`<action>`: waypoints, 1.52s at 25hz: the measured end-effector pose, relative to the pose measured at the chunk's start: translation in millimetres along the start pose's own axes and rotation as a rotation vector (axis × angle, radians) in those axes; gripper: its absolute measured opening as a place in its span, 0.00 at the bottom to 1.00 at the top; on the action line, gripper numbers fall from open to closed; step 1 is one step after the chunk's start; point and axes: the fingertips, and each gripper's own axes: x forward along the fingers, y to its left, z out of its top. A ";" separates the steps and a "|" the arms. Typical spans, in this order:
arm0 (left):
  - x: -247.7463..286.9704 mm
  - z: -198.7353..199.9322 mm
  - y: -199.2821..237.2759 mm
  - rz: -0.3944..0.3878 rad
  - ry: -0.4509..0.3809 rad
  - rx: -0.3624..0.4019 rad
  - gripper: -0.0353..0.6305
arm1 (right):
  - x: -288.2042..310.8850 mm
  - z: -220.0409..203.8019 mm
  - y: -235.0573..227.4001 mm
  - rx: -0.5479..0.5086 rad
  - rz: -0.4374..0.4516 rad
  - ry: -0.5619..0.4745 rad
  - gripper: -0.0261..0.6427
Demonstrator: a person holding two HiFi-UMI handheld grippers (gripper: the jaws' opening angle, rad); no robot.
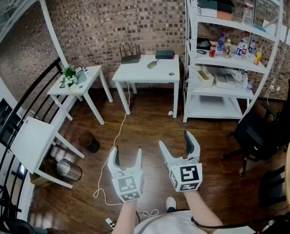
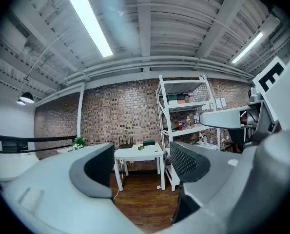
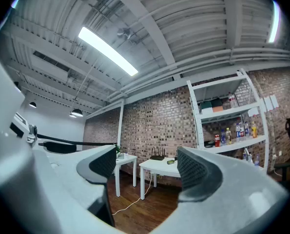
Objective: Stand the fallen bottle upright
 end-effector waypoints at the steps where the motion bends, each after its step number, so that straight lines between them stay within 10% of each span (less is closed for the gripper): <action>1: 11.3 1.6 -4.6 -0.001 0.001 0.003 0.60 | 8.2 -1.0 -8.3 -0.001 0.014 0.002 0.59; 38: 492.2 -43.1 146.7 -0.147 0.052 -0.071 0.50 | 514.6 -110.1 -51.2 -0.050 0.155 0.164 0.59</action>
